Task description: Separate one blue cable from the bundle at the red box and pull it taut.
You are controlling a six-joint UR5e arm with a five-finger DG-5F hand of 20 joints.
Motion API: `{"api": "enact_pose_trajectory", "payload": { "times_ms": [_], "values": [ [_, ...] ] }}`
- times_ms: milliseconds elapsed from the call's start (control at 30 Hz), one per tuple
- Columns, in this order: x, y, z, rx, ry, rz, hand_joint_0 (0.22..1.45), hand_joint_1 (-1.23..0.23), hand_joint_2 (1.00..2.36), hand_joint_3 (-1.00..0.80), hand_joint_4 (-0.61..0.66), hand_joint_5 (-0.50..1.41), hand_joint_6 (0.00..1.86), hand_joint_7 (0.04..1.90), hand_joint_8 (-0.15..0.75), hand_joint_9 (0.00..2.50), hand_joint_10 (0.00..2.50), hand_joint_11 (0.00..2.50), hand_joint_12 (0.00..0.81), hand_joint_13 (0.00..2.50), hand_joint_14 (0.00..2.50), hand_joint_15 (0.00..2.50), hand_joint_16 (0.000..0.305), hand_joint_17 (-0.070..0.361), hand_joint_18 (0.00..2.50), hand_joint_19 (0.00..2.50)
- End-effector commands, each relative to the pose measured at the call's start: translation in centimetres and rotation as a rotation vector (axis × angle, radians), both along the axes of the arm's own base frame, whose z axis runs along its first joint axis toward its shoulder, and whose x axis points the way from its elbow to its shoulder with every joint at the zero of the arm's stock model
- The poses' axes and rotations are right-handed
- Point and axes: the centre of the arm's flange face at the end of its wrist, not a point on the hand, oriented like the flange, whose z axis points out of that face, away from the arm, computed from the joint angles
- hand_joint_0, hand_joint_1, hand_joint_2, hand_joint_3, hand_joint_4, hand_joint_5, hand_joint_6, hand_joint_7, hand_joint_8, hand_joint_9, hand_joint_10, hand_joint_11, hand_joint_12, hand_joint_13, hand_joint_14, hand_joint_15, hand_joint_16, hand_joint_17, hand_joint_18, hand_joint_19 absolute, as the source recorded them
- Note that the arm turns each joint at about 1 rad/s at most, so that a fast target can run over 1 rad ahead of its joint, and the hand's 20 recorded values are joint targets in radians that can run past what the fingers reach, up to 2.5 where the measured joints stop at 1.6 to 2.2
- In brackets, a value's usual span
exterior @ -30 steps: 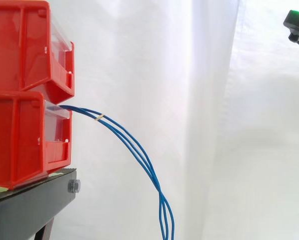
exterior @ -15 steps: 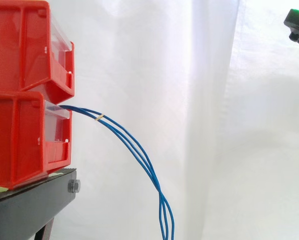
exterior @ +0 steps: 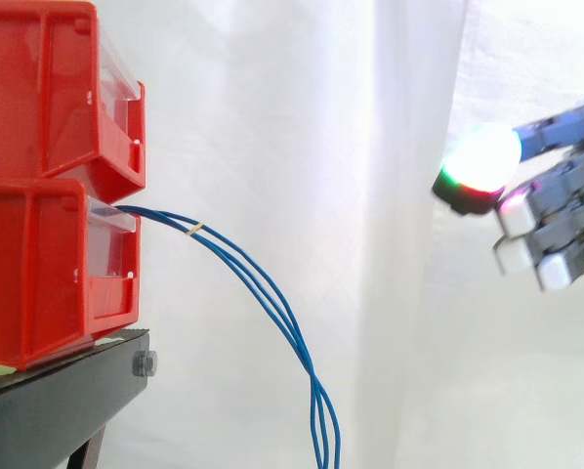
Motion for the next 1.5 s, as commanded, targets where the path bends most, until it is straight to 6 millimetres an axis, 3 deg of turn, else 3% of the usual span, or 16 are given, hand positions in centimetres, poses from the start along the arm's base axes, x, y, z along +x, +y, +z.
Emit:
{"api": "enact_pose_trajectory", "payload": {
  "times_ms": [0, 300, 667, 833, 1067, 1200, 1233, 1467],
  "values": [
    [1.5, 0.4, -1.9, -0.002, 0.012, -0.007, 0.51, -0.76, 1.0, -0.5, 0.13, -0.24, 0.5, 0.75, 0.24, 0.48, 0.02, 0.46, 0.317, 0.46, 0.01, 0.37, 0.04, 0.09, 0.36, 0.56],
    [2.9, 0.7, -1.2, -0.035, -0.095, -0.089, 0.51, -0.75, 1.0, -0.5, 0.15, -0.23, 0.5, 0.75, 0.248, 0.49, 0.01, 0.47, 0.329, 0.46, 0.01, 0.37, 0.041, 0.092, 0.33, 0.54],
    [5.2, 1.7, -4.1, -0.082, -0.113, -0.114, 0.51, -0.77, 1.0, -0.5, 0.15, -0.23, 0.5, 0.75, 0.247, 0.48, 0.01, 0.47, 0.326, 0.46, 0.01, 0.37, 0.041, 0.091, 0.35, 0.57],
    [7.9, 2.1, -6.4, -0.079, -0.093, -0.109, 0.5, -0.75, 1.0, -0.5, 0.16, -0.23, 0.5, 0.75, 0.252, 0.49, 0.01, 0.46, 0.327, 0.46, 0.01, 0.37, 0.041, 0.092, 0.36, 0.57],
    [8.4, 2.8, -6.4, -0.093, -0.099, -0.119, 0.5, -0.72, 1.0, -0.5, 0.17, -0.22, 0.5, 0.75, 0.256, 0.49, 0.01, 0.47, 0.329, 0.46, 0.01, 0.37, 0.041, 0.093, 0.35, 0.56],
    [9.0, 3.0, -8.8, -0.092, -0.072, -0.113, 0.5, -0.71, 1.0, -0.5, 0.18, -0.22, 0.5, 0.75, 0.257, 0.5, 0.01, 0.47, 0.333, 0.47, 0.01, 0.37, 0.041, 0.093, 0.34, 0.57],
    [9.3, 3.0, -10.2, -0.09, -0.062, -0.113, 0.5, -0.71, 1.0, -0.5, 0.18, -0.22, 0.5, 0.75, 0.258, 0.5, 0.01, 0.46, 0.333, 0.47, 0.01, 0.37, 0.041, 0.093, 0.34, 0.56],
    [11.7, 3.4, -12.5, -0.059, -0.087, -0.106, 0.5, -0.69, 1.0, -0.5, 0.2, -0.21, 0.5, 0.75, 0.262, 0.52, 0.01, 0.46, 0.334, 0.47, 0.01, 0.39, 0.041, 0.093, 0.34, 0.57]
  ]
}}
